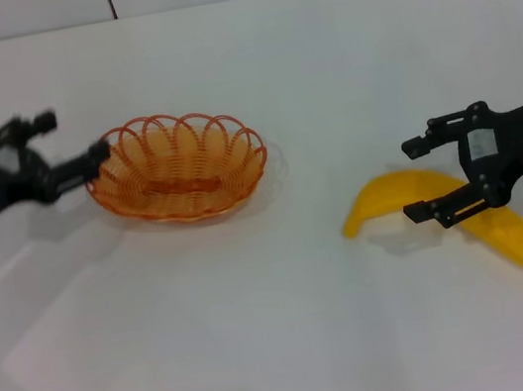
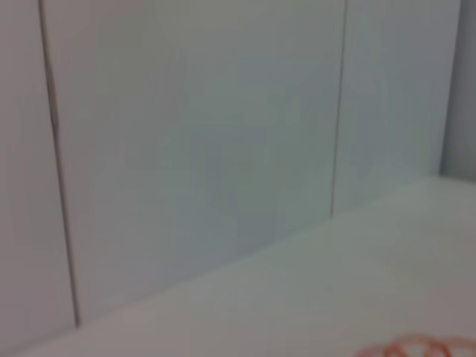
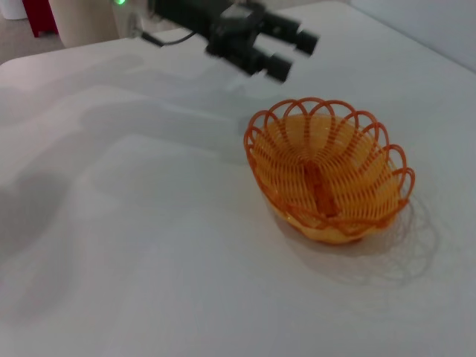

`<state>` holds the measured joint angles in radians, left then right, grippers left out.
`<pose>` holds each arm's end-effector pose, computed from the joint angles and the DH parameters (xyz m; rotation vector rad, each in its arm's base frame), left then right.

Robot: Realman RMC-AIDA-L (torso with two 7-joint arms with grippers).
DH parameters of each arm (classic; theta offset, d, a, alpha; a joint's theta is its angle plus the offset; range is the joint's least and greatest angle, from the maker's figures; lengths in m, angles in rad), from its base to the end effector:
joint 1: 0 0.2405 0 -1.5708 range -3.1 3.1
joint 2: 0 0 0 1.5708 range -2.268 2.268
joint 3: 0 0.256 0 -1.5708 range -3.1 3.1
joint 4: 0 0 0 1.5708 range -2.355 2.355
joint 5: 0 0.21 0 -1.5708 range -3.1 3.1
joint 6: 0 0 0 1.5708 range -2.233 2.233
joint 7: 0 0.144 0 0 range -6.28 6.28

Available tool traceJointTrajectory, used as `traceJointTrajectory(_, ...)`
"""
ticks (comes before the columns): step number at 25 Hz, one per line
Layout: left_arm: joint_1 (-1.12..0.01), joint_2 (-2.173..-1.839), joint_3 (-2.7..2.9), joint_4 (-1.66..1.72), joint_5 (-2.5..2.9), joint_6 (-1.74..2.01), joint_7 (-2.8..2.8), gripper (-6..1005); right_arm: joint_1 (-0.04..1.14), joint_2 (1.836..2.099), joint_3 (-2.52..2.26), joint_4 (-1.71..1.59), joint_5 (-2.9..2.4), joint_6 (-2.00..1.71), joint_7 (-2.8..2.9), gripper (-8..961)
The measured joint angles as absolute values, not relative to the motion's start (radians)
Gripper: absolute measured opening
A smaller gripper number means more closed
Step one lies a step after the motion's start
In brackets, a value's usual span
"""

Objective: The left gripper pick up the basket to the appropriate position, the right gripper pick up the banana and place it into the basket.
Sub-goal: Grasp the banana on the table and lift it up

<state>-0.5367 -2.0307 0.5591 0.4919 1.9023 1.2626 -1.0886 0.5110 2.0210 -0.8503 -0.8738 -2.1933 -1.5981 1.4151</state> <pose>-0.3073 0.3605 0.0177 -2.3806 -0.5221 -0.5624 0.2722 0.3308 0.0263 -2.9121 0.3796 0.2037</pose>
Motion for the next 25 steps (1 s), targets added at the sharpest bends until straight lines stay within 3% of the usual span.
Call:
traceJointTrajectory(10, -0.361, -2.030, 0.549, 0.599, 1.943, 1.395, -1.069, 891, 0.515, 2.036, -0.858, -0.882, -2.180, -1.537, 1.416, 876)
traceJointTrajectory(18, -0.351, -2.029, 0.553, 0.608, 1.948, 1.418, -1.047, 891, 0.476, 2.045, -0.982, -0.999, -2.181, -1.460, 1.523, 876)
traceJointTrajectory(25, -0.352, -2.030, 0.551, 0.608, 1.948, 1.419, -1.046, 892, 0.346, 2.043, -1.323, -1.394, -2.276, -1.408, 1.851, 875)
